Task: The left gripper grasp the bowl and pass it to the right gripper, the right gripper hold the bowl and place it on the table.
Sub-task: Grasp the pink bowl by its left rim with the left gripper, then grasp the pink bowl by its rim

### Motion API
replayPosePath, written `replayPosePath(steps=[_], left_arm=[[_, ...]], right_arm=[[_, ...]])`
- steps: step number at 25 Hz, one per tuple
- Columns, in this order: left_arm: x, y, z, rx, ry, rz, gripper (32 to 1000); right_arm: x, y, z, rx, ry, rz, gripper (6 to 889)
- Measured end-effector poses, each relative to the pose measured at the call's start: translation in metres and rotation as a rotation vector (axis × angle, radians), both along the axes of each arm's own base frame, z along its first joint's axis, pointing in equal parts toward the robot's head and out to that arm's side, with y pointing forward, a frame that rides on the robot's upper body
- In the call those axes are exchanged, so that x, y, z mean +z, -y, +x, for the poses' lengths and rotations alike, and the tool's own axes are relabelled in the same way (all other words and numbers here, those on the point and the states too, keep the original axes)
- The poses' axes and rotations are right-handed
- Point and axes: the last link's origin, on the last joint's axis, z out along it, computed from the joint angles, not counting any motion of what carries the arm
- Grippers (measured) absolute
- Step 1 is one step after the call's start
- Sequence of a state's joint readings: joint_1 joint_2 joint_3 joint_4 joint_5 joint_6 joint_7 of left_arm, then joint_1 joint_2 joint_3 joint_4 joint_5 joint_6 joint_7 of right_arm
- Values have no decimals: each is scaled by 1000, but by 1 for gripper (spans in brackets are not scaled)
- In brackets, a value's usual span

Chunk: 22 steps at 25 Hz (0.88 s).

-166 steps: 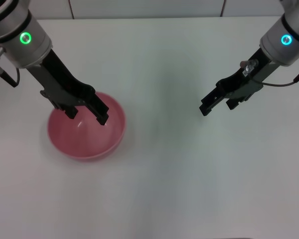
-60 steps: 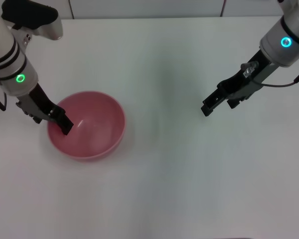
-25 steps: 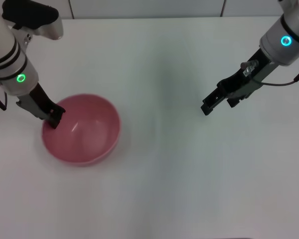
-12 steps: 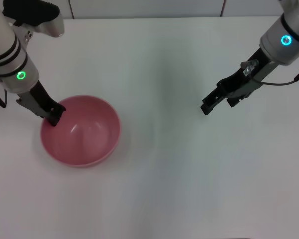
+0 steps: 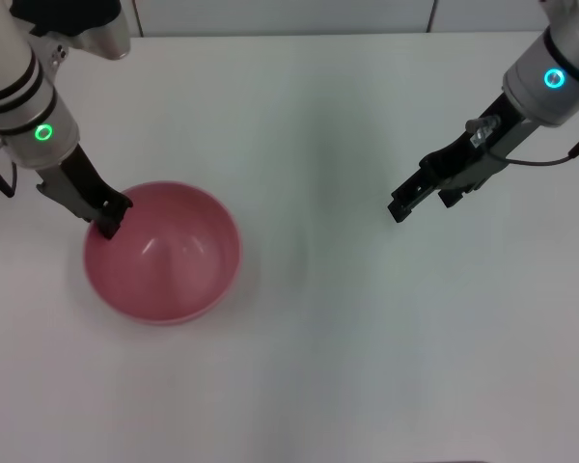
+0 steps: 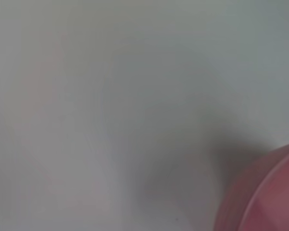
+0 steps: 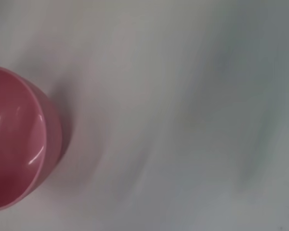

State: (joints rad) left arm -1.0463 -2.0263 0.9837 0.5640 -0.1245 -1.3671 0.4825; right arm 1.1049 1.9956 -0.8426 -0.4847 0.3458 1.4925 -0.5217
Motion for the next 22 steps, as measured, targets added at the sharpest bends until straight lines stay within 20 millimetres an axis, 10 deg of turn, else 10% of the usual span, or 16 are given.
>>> replayPosePath(steps=[22], left_arm=[[5, -2, 26, 41, 153, -28, 59]], right_arm=[[1, 1, -9, -3, -38, -15, 860]])
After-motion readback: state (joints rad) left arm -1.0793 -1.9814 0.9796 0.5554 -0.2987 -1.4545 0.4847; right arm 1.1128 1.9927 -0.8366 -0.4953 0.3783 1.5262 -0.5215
